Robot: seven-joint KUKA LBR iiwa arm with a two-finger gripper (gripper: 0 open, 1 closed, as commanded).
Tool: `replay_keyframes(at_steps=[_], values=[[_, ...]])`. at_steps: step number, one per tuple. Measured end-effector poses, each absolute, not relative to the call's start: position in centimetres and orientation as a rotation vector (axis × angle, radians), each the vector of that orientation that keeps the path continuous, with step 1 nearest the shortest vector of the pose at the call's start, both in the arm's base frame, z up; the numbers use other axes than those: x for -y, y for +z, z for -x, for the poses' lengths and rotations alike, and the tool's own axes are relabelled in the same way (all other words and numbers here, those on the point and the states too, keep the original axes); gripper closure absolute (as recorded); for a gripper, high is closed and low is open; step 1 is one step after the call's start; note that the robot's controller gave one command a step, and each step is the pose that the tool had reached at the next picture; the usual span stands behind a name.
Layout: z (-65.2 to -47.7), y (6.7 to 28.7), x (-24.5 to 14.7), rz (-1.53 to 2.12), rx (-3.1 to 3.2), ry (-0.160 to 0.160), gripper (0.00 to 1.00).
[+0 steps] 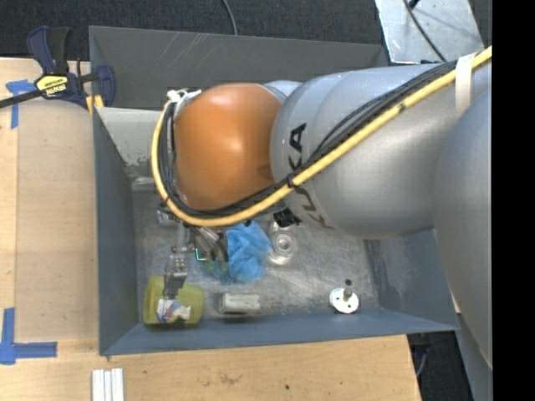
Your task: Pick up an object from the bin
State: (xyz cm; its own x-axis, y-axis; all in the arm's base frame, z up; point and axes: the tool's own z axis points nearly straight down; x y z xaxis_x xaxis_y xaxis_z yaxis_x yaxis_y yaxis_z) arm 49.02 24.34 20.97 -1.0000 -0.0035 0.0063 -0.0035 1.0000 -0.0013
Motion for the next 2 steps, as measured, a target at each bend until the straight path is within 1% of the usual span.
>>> replay_keyframes(at_steps=[1,2], values=[[-49.2,21.4,-24.2,0.000,3.143,-0.002,0.00],[-49.5,17.5,-24.2,-0.167,3.142,-0.003,0.00]])
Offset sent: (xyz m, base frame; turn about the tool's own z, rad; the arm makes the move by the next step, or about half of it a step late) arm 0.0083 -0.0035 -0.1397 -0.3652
